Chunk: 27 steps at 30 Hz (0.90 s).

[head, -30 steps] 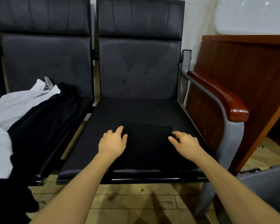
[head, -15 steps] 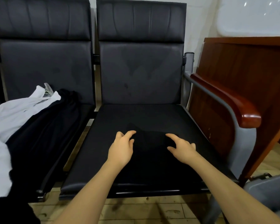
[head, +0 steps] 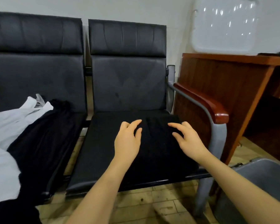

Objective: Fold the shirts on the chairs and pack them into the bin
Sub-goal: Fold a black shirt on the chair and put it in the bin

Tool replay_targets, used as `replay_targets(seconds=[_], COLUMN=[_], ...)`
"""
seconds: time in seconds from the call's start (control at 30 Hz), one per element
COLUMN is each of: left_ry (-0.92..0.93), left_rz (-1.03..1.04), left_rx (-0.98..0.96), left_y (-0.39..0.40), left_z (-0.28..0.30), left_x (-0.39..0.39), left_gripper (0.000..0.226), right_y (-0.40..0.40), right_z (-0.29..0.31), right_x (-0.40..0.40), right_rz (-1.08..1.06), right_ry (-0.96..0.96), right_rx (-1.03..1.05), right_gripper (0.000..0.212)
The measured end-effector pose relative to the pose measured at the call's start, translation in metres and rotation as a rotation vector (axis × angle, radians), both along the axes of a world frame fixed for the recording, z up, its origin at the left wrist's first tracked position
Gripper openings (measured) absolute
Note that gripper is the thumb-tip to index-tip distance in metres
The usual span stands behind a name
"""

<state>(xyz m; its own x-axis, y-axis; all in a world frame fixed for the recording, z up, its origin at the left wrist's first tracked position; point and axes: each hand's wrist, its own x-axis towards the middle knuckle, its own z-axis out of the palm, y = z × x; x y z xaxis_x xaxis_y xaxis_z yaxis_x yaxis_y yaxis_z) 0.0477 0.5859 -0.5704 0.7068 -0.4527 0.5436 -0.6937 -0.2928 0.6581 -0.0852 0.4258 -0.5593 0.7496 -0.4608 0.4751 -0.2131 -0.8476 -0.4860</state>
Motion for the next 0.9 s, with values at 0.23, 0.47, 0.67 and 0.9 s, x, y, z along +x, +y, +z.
replay_targets(seconds=[0.23,0.47,0.67,0.9], left_ry=[-0.089,-0.184,-0.200,-0.107], left_rz=[-0.216,-0.466,-0.702,-0.894], left_rx=[-0.026,0.059,0.088,0.311], left_y=[-0.049,-0.140,-0.238,-0.339], left_z=[0.025,0.032,0.015,-0.067], left_x=[-0.039,-0.105,-0.181,-0.263], left_gripper=[0.037,0.037,0.039,0.038], right_y=[-0.027,-0.080,-0.150,-0.216], right_z=[0.035,0.023,-0.005,-0.090], right_x=[-0.065,-0.153,-0.244,-0.338], right_rz=[-0.162,-0.329,-0.503,-0.611], right_ry=[-0.068,-0.123,-0.094,0.196], right_rx=[-0.089,-0.107,-0.043,0.216], right_gripper=[0.039,0.040,0.042,0.055])
